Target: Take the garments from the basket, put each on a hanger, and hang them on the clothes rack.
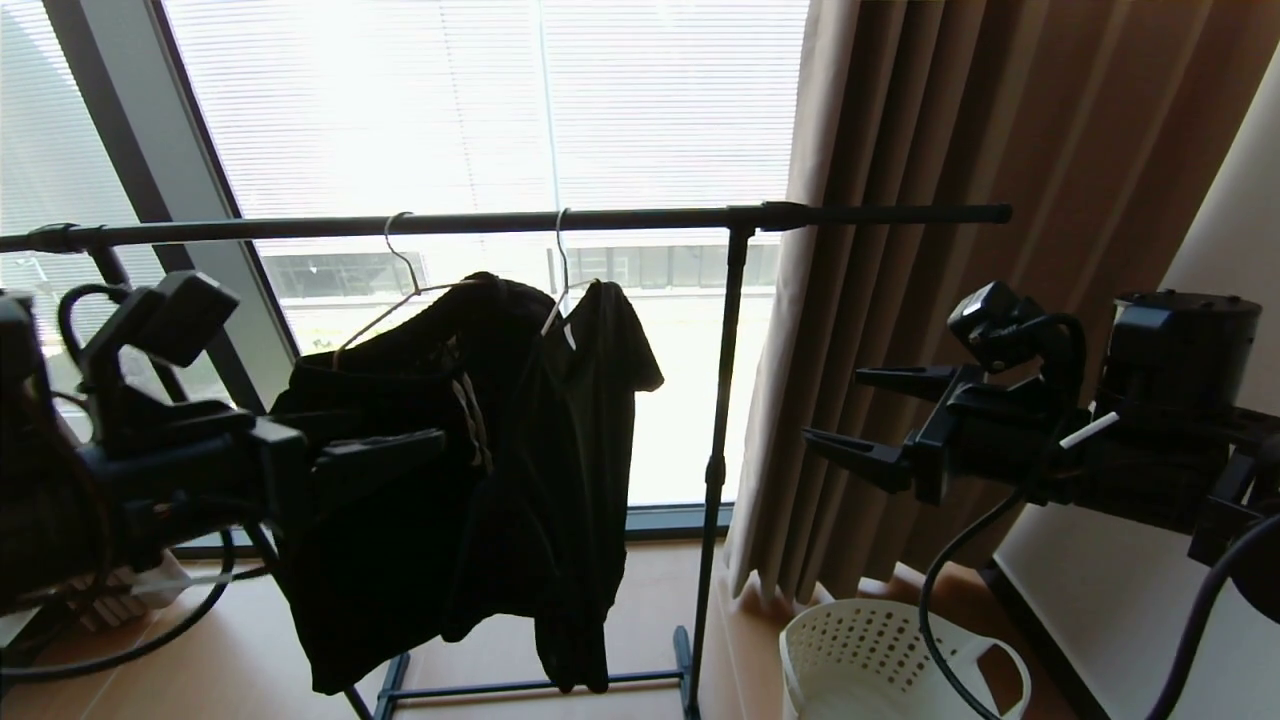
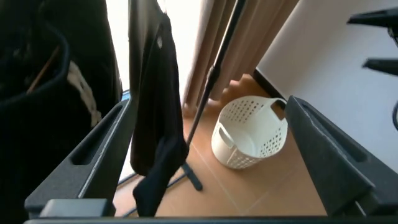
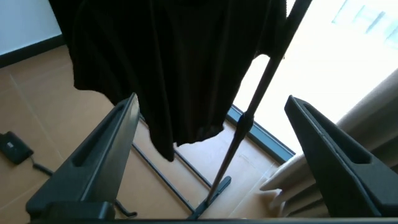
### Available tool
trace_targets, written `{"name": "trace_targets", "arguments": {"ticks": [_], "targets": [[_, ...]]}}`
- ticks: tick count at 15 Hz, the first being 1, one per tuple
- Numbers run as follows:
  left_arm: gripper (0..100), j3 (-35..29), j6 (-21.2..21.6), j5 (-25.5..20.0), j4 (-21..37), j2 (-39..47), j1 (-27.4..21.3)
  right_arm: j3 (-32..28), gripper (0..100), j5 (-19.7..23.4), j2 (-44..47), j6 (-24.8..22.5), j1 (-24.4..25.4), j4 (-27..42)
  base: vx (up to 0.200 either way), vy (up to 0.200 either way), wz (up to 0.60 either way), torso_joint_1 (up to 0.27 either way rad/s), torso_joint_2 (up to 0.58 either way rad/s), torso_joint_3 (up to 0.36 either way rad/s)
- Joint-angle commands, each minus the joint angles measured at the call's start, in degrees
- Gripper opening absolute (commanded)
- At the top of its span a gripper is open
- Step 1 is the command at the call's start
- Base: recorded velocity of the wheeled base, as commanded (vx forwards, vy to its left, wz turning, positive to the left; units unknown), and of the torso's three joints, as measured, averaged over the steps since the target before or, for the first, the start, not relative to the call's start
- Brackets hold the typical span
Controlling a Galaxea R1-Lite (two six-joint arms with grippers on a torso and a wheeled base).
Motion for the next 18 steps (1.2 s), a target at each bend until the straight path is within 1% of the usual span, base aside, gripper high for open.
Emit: {"name": "trace_targets", "arguments": {"ticks": [1,2,3,4,5,6,7,8,10,11,12,13,14,15,16,17,18], "targets": [[100,9.4,0.0,0.0,1.5,-12.4,1.6,1.4,100,-1.9,-3.5,0.0,1.5,-0.1,0.000,0.000,0.00,0.000,0.00,0.000],[100,12.5,0.0,0.0,3.2,-15.6,1.6,3.1,100,-4.5,-6.9,0.0,2.0,0.2,0.000,0.000,0.00,0.000,0.00,0.000],[100,13.8,0.0,0.0,3.8,-17.5,1.7,4.4,100,-5.4,-8.9,0.0,2.0,0.4,0.000,0.000,0.00,0.000,0.00,0.000],[100,15.4,0.0,0.0,5.0,-20.9,1.7,7.3,100,-6.3,-12.2,0.0,2.0,0.6,0.000,0.000,0.00,0.000,0.00,0.000],[100,16.4,0.0,0.2,7.9,-24.2,1.7,10.1,100,-7.4,-15.3,0.0,1.9,0.8,0.000,0.000,0.00,0.000,0.00,0.000],[100,16.7,0.0,0.6,9.9,-26.3,1.7,12.1,100,-9.2,-17.3,-0.1,1.9,0.8,0.000,0.000,0.00,0.000,0.00,0.000],[100,17.2,0.0,1.7,12.8,-29.7,1.7,15.5,100,-12.3,-21.4,-0.1,1.9,1.2,0.000,0.000,0.00,0.000,0.00,0.000],[100,18.6,0.0,2.8,14.1,-32.7,1.7,18.3,100,-14.0,-25.2,-0.1,2.0,2.7,0.000,0.000,0.00,0.000,0.00,0.000],[100,21.7,0.0,5.0,15.3,-39.1,1.7,21.6,100,-17.0,-34.0,-0.1,2.2,8.5,0.000,0.000,0.00,0.000,0.00,0.000],[100,22.4,0.0,5.8,15.8,-41.1,1.8,22.5,100,-17.9,-36.7,-0.1,2.2,10.7,0.000,0.000,0.00,0.000,0.00,0.000],[100,23.6,0.0,8.4,17.8,-45.2,1.8,24.5,100,-19.7,-43.3,0.0,2.2,15.5,0.000,0.000,0.00,0.000,0.00,0.000],[100,23.6,0.1,10.9,19.5,-48.3,1.8,26.6,100,-21.0,-48.4,0.2,2.2,18.6,0.000,0.000,0.00,0.000,0.00,0.000],[100,23.6,0.0,12.4,20.1,-50.0,1.9,27.7,100,-21.7,-51.4,1.3,2.1,19.7,0.000,0.000,0.00,0.000,0.00,0.000],[100,24.6,0.0,15.2,21.2,-52.4,2.6,29.4,100,-23.9,-56.1,5.0,2.1,21.4,0.000,0.000,0.00,0.000,0.00,0.000],[100,25.1,0.2,16.5,21.5,-53.1,3.0,29.6,100,-25.4,-57.7,6.5,2.1,22.3,0.000,0.000,0.00,0.000,0.00,0.000],[100,25.8,0.7,17.9,21.7,-54.3,3.7,29.6,100,-27.9,-60.2,8.3,2.0,24.3,0.000,0.000,0.00,0.000,0.00,0.000],[100,26.8,1.6,19.3,21.7,-55.7,5.9,30.2,100,-31.2,-64.7,9.1,1.9,27.8,0.000,0.000,0.00,0.000,0.00,0.000]]}}
